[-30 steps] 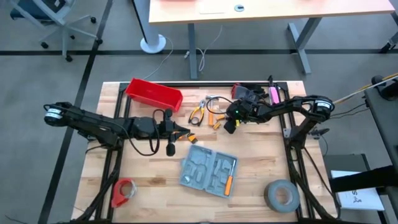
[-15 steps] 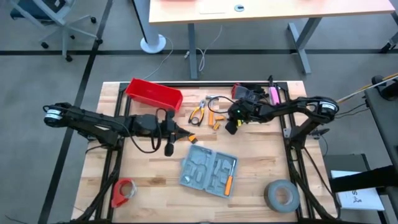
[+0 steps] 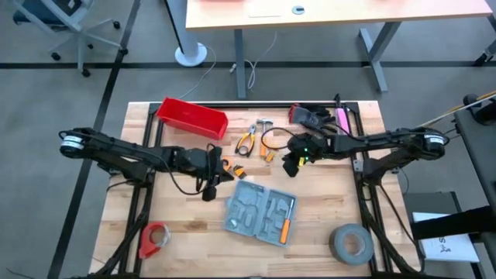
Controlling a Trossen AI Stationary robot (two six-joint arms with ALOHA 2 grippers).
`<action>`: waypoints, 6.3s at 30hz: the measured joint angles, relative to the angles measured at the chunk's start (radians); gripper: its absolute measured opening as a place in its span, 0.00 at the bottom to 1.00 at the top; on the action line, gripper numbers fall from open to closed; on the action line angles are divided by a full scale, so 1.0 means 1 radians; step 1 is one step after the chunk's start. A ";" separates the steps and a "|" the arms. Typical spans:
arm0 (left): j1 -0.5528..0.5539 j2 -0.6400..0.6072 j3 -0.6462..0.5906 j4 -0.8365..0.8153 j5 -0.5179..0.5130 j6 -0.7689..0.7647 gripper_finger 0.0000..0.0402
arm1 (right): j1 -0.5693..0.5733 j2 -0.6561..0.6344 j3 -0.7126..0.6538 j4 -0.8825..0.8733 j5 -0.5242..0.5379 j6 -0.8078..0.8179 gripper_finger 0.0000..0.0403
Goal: Prefit tool cases
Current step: Put the transparent flathead screwdriver into the prefit tool case
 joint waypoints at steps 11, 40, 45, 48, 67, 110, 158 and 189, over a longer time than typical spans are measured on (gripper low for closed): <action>0.000 0.101 0.005 -0.003 0.111 0.034 0.05 | 0.215 -0.006 0.081 -0.070 0.001 0.209 0.05; -0.030 0.113 0.005 0.026 0.130 0.051 0.05 | 0.588 0.357 0.389 -0.104 0.109 0.814 0.05; -0.030 0.110 0.005 0.052 0.061 0.049 0.05 | 0.622 0.421 0.483 -0.242 0.134 0.922 0.07; -0.030 0.103 0.005 0.082 0.020 0.049 0.05 | 0.640 0.446 0.513 -0.283 0.172 1.008 0.06; -0.030 0.075 0.005 0.173 0.010 0.032 0.05 | 0.715 0.564 0.648 -0.363 0.336 1.441 0.07; -0.032 0.007 0.005 0.212 0.076 0.022 0.05 | 0.719 0.563 0.713 -0.555 0.332 1.634 0.08; -0.036 -0.005 0.005 0.151 0.078 0.053 0.05 | 0.692 0.695 0.715 -0.420 0.395 1.645 0.06; -0.036 -0.005 0.005 0.146 0.078 0.052 0.05 | 0.722 0.744 0.837 -0.595 0.384 1.678 0.07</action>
